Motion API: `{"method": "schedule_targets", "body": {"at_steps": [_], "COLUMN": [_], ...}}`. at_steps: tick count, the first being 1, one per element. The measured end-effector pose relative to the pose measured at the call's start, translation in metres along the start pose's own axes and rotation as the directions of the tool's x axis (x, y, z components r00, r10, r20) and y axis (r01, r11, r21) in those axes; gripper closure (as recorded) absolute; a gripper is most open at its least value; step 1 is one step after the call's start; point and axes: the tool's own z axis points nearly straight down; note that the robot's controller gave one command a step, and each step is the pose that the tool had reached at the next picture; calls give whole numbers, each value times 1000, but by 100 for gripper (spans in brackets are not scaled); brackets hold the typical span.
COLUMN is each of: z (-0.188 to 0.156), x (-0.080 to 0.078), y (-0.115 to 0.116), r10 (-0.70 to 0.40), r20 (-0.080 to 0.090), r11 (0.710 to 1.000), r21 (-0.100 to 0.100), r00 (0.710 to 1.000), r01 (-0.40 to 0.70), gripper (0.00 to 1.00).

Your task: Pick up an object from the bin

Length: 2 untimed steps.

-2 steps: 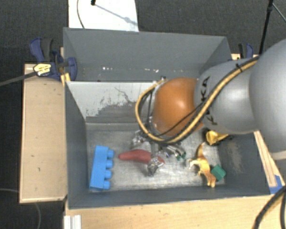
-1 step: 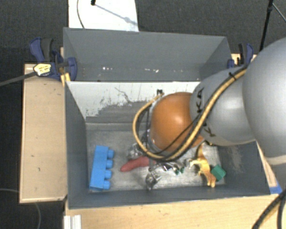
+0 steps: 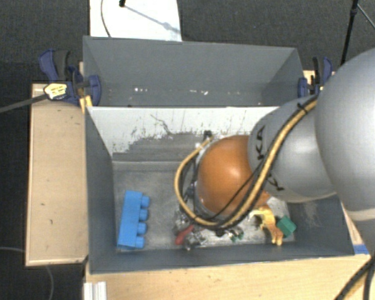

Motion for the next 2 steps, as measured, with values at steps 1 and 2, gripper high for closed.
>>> {"method": "schedule_targets", "body": {"at_steps": [1,2], "z": [1,-127], "x": [-3,-23], "y": [-1,-5], "r10": [-16,16], "r20": [-5,-4], "r11": [1000,1000], "r21": [-2,-1], "r00": [1000,1000], "r01": [16,-17], "gripper": [100,100]}}
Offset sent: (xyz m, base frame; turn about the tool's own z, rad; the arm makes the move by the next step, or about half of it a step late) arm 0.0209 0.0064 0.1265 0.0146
